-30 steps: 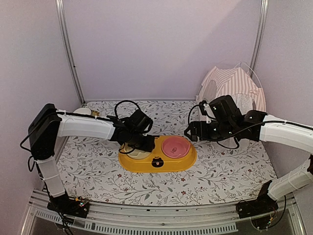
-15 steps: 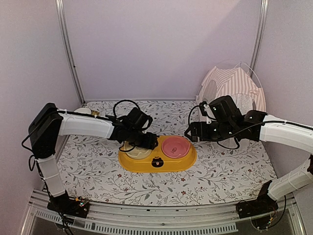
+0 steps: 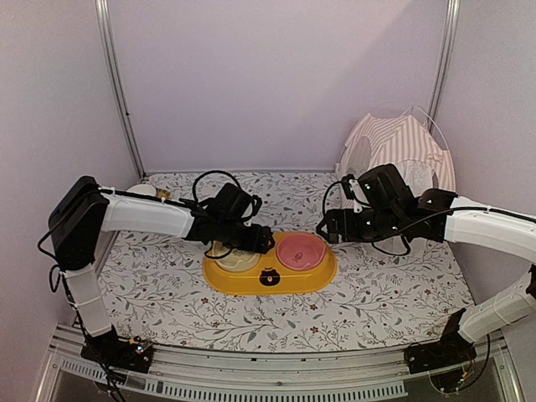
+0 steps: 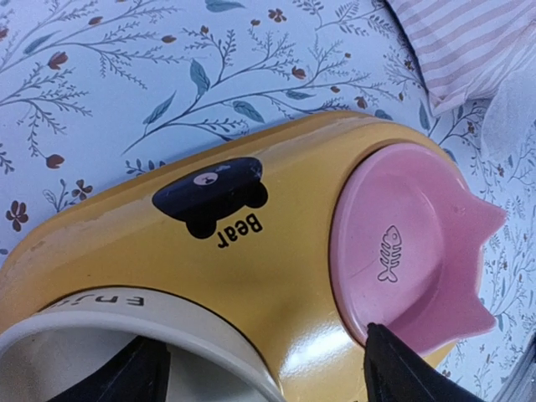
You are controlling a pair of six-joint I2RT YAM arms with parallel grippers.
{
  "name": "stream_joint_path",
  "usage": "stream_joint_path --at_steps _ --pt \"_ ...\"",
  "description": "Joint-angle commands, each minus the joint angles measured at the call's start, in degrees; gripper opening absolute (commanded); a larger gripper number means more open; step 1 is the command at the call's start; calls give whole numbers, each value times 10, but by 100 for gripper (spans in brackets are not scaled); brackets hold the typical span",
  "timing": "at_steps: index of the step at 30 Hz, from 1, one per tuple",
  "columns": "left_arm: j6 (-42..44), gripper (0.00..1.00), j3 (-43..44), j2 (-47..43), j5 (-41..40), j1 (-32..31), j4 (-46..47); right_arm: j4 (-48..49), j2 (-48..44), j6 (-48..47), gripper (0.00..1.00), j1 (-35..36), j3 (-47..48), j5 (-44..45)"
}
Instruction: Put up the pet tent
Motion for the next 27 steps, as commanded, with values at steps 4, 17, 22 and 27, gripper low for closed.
stream_joint_path --at_steps 4,17,22,27 --pt "-8 81 -18 39 34 -4 -19 -2 -8 5 93 -3 -12 3" --pt "-5 80 -26 -4 -4 -31 -31 4 -5 6 94 -3 -18 2" --pt "9 81 -13 -57 -12 -30 -59 3 -2 5 94 -4 -15 1" --pt "17 81 -13 -76 3 -32 -100 4 -1 3 94 -4 -15 2"
